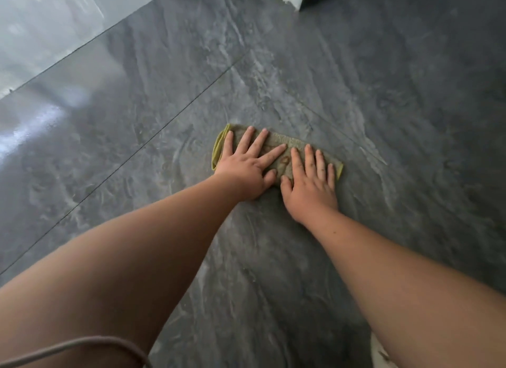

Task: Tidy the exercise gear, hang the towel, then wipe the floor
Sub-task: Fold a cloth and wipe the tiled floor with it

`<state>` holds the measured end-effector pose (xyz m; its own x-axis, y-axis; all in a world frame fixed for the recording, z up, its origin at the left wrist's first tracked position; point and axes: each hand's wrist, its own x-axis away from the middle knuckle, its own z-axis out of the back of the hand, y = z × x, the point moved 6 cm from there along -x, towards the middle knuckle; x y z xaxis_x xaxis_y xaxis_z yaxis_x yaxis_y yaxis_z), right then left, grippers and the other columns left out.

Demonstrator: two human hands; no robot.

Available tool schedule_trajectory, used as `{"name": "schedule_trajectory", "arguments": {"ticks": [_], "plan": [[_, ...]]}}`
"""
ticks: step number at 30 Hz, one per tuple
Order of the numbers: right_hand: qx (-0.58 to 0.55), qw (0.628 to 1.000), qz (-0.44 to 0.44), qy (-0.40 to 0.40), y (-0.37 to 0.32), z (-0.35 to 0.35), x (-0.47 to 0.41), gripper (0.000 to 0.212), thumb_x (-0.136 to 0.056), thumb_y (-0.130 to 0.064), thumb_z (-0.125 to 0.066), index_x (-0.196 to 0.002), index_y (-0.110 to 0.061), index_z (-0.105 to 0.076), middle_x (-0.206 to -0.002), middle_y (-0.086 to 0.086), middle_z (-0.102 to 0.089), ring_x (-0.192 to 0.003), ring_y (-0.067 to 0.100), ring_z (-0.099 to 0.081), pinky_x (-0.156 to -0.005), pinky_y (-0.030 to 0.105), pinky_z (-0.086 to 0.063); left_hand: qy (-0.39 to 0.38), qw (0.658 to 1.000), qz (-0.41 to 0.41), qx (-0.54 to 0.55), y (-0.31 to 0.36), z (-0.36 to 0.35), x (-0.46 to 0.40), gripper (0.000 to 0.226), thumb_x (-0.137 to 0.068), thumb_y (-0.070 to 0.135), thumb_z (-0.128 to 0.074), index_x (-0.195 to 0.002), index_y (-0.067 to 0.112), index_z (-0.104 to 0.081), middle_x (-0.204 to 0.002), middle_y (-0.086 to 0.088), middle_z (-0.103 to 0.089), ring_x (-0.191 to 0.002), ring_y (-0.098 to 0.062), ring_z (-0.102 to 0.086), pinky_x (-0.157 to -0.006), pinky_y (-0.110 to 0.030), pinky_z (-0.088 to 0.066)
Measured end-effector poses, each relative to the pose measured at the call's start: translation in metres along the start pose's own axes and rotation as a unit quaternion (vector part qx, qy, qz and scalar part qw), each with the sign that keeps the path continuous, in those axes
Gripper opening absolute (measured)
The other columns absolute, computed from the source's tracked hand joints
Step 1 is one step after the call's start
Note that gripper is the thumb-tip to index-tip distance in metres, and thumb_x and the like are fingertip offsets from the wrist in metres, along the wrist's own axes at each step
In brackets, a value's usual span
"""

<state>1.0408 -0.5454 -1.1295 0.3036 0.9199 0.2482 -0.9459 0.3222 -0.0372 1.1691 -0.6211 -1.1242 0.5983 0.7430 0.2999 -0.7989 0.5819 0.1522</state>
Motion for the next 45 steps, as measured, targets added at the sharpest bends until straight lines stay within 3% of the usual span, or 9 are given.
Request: {"name": "schedule_trajectory", "arguments": {"ticks": [9,15,23,29,32,35,39,43,45], "plan": [[-0.008,0.999,0.029,-0.032,-0.051,-0.019,0.081,0.069,-0.098,-0.046,-0.027,-0.157,-0.025,0.001,-0.166,0.005,0.007,-0.152,0.026,0.009,-0.121,0.049,0.005,0.000,0.999,0.012,0.040,-0.021,-0.022,0.101,0.063,-0.094,0.061,-0.021,-0.150,0.053,0.007,-0.165,0.005,0.013,-0.151,-0.025,0.017,-0.118,-0.057,0.012],[-0.017,0.995,0.073,-0.058,-0.119,-0.042,0.170,0.074,-0.090,-0.052,-0.022,-0.156,-0.020,-0.020,-0.164,0.010,-0.013,-0.151,0.031,-0.009,-0.120,0.052,-0.004,0.007,0.996,0.067,0.056,-0.053,-0.050,0.217,0.066,-0.089,0.060,-0.018,-0.150,0.053,0.005,-0.166,0.004,0.008,-0.151,-0.026,0.014,-0.118,-0.057,0.011],[0.022,0.968,0.242,-0.060,-0.207,-0.067,0.250,0.071,-0.091,-0.051,-0.033,-0.155,-0.021,-0.022,-0.163,0.010,-0.015,-0.149,0.028,-0.005,-0.118,0.050,0.000,0.005,0.973,0.206,0.104,-0.102,-0.091,0.365,0.063,-0.095,0.059,-0.021,-0.149,0.054,0.011,-0.161,0.007,0.020,-0.148,-0.022,0.024,-0.118,-0.055,0.015],[0.056,0.932,0.345,-0.093,-0.264,-0.083,0.292,0.071,-0.091,-0.048,-0.029,-0.156,-0.024,-0.015,-0.164,0.007,-0.006,-0.151,0.025,0.002,-0.119,0.050,0.004,-0.007,0.918,0.357,0.171,-0.094,-0.122,0.458,0.063,-0.096,0.055,-0.019,-0.146,0.050,0.019,-0.161,0.004,0.024,-0.145,-0.023,0.031,-0.116,-0.054,0.019],[0.068,0.930,0.353,-0.070,-0.267,-0.084,0.304,0.070,-0.087,-0.044,-0.038,-0.151,-0.018,-0.034,-0.161,0.012,-0.022,-0.147,0.031,-0.016,-0.117,0.051,-0.007,-0.013,0.895,0.398,0.199,-0.075,-0.129,0.469,0.062,-0.096,0.054,-0.014,-0.144,0.044,0.024,-0.160,0.002,0.028,-0.139,-0.020,0.037,-0.114,-0.054,0.023],[0.085,0.923,0.372,-0.055,-0.273,-0.082,0.291,0.071,-0.087,-0.048,-0.039,-0.151,-0.020,-0.033,-0.161,0.011,-0.019,-0.148,0.030,-0.015,-0.117,0.052,-0.006,0.004,0.878,0.422,0.227,-0.080,-0.127,0.465,0.060,-0.094,0.058,-0.009,-0.145,0.047,0.020,-0.158,0.002,0.030,-0.139,-0.020,0.038,-0.113,-0.053,0.024],[0.103,0.885,0.451,-0.039,-0.294,-0.076,0.253,0.075,-0.086,-0.057,-0.041,-0.153,-0.029,-0.022,-0.162,0.005,-0.016,-0.149,0.028,-0.012,-0.118,0.053,-0.003,0.050,0.872,0.441,0.206,-0.100,-0.126,0.451,0.062,-0.094,0.055,-0.030,-0.154,0.044,-0.016,-0.164,-0.008,-0.012,-0.151,-0.031,-0.003,-0.115,-0.059,-0.004],[0.098,0.868,0.485,-0.030,-0.332,-0.062,0.195,0.075,-0.088,-0.063,-0.035,-0.154,-0.035,-0.013,-0.164,0.001,-0.011,-0.151,0.025,-0.009,-0.120,0.052,-0.001,0.034,0.869,0.449,0.206,-0.152,-0.110,0.418,0.059,-0.096,0.057,-0.011,-0.149,0.052,0.016,-0.160,0.000,0.027,-0.146,-0.025,0.030,-0.114,-0.057,0.019],[0.099,0.863,0.494,-0.040,-0.358,-0.051,0.160,0.075,-0.088,-0.066,-0.027,-0.153,-0.039,-0.003,-0.164,-0.003,-0.001,-0.152,0.022,0.000,-0.120,0.050,0.005,0.041,0.868,0.456,0.195,-0.188,-0.093,0.396,0.059,-0.098,0.057,-0.014,-0.147,0.052,0.019,-0.159,0.001,0.031,-0.146,-0.026,0.031,-0.114,-0.056,0.021]]}}
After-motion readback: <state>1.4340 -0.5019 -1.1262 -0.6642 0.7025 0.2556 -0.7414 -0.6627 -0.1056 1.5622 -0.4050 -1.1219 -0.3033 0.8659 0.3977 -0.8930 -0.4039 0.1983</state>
